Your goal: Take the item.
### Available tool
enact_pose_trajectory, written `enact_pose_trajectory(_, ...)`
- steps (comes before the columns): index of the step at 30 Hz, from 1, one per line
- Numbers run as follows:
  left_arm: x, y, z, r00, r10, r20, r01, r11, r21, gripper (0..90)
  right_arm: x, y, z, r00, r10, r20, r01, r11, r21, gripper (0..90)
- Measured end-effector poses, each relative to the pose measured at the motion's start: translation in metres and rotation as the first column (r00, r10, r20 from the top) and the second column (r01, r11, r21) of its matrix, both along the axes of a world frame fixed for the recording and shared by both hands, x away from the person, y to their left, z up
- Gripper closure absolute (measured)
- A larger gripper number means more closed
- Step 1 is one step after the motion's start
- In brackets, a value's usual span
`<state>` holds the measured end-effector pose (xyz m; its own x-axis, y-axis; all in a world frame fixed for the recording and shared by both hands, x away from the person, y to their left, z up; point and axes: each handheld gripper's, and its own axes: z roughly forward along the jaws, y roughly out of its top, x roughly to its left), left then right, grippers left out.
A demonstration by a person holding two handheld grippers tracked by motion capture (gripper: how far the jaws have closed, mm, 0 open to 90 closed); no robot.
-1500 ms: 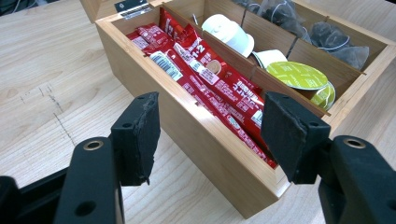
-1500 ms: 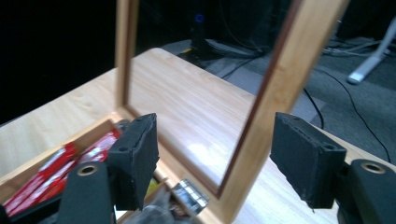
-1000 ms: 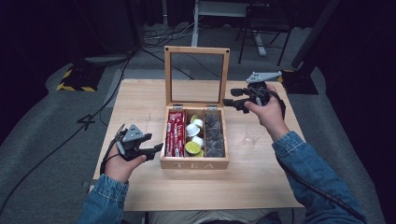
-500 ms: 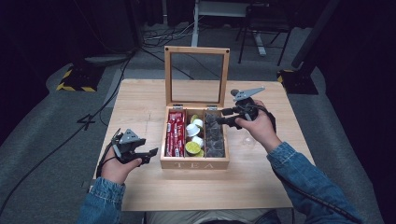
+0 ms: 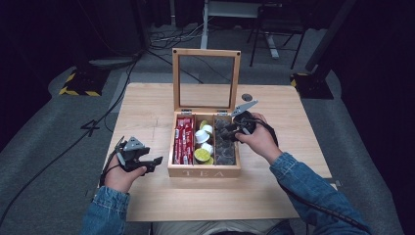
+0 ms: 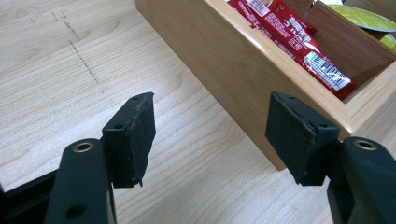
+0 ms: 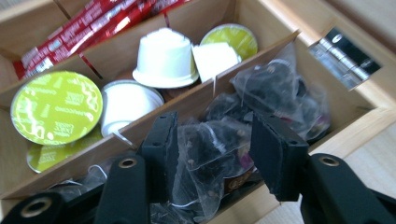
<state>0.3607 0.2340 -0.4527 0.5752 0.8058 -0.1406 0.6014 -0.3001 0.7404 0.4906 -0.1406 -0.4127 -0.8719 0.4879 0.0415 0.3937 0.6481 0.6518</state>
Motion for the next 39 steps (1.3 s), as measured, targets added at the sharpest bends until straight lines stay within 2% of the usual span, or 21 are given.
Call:
enact_pose_trajectory(7, 0.0, 0.0, 0.0, 1.0, -0.002, 0.005, 0.002, 1.0, 0.003, 33.7, 0.006, 0.006, -0.013, 0.9993, -0.006, -0.036, 0.005, 1.0, -0.028, 49.5)
enact_pose_trajectory(9, 0.0, -0.001, 0.0, 1.0, 0.0, 0.007, 0.0, 1.0, 0.004, 33.7, 0.008, 0.007, -0.015, 0.9993, -0.006, -0.036, 0.005, 0.999, -0.034, 51.1)
enact_pose_trajectory(13, 0.0, -0.001, 0.0, 1.0, -0.002, 0.006, 0.002, 1.0, 0.005, 33.7, 0.011, 0.006, -0.016, 0.9994, -0.016, -0.029, 0.015, 0.999, -0.028, 61.1)
enact_pose_trajectory(16, 0.0, -0.001, 0.0, 1.0, -0.001, 0.007, 0.001, 1.0, 0.004, 33.6, 0.012, 0.006, -0.017, 0.9995, -0.015, -0.029, 0.014, 1.0, -0.025, 62.2)
enact_pose_trajectory(20, 0.0, -0.001, 0.0, 1.0, -0.001, 0.007, 0.001, 1.0, 0.004, 33.6, 0.011, 0.01, -0.019, 1.0, -0.002, -0.002, 0.002, 0.998, -0.065, 59.1)
enact_pose_trajectory(23, 0.0, -0.001, 0.0, 1.0, 0.0, 0.007, 0.0, 1.0, 0.004, 33.6, 0.007, 0.012, -0.018, 0.9993, 0.019, 0.032, -0.016, 0.996, -0.092, 65.1)
enact_pose_trajectory(24, 0.0, -0.001, 0.0, 1.0, 0.0, 0.007, 0.0, 1.0, 0.004, 33.6, 0.007, 0.012, -0.017, 0.9987, 0.027, 0.044, -0.022, 0.995, -0.101, 72.1)
enact_pose_trajectory(27, 0.0, -0.001, 0.0, 1.0, 0.0, 0.007, 0.0, 1.0, 0.003, 33.6, 0.005, 0.013, -0.014, 0.9979, 0.031, 0.056, -0.025, 0.994, -0.111, 73.9)
enact_pose_trajectory(32, 0.0, -0.001, 0.0, 1.0, 0.0, 0.008, 0.0, 1.0, 0.001, 33.8, 0.003, 0.009, -0.009, 0.997, 0.026, 0.073, -0.019, 0.996, -0.085, 77.7)
enact_pose_trajectory(39, 0.001, 0.001, -0.001, 1.0, 0.0, 0.003, 0.0, 1.0, 0.002, 33.9, 0.002, 0.003, 0.002, 0.9982, 0.015, 0.057, -0.014, 1.0, -0.01, 78.8)
